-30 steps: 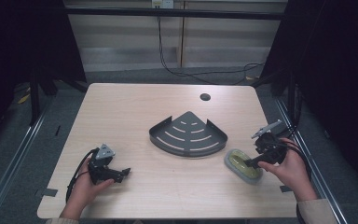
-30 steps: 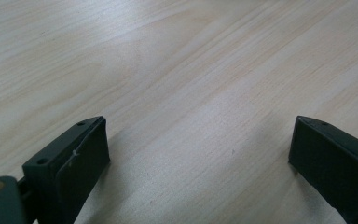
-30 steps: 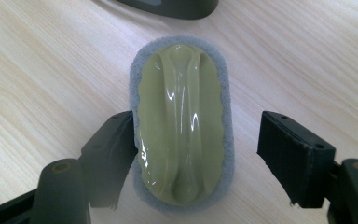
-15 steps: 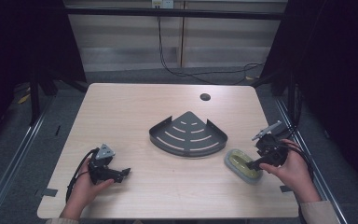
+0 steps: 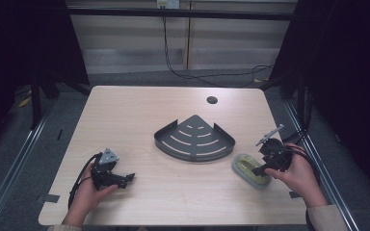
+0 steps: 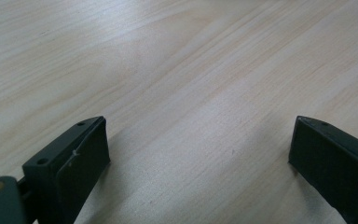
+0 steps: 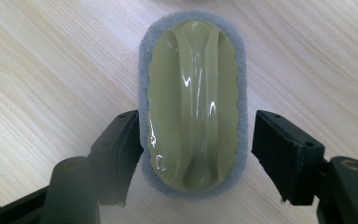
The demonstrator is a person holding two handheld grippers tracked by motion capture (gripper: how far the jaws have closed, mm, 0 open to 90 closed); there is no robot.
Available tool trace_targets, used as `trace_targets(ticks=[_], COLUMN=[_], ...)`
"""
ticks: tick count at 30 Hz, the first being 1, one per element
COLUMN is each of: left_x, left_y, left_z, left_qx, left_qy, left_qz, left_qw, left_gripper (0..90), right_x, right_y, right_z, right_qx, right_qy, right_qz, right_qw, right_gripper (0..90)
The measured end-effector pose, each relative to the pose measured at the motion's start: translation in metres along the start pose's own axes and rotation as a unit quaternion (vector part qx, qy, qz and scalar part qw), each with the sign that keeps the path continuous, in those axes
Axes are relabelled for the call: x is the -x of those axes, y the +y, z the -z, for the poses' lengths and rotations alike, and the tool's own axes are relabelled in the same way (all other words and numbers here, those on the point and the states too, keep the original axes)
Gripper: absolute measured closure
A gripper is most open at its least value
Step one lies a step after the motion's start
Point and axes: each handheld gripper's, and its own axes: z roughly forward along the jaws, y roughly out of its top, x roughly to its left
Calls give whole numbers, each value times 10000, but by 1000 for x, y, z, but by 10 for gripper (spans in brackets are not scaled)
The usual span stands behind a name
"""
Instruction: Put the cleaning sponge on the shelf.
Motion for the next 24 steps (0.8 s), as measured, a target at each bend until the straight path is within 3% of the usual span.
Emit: trace_targets(ticks=[24], left_x=[0], left_y=[0], left_z=[0], left_qx=[19], left_qy=[-4], left_qz=[3], left_qw=[10000], left_gripper=[44], right_x=[0], right_y=[24], right_z=[-18], right_qx=[-598], right_qy=[13], right_qz=[200], right_qw=[9980], right_gripper=[482])
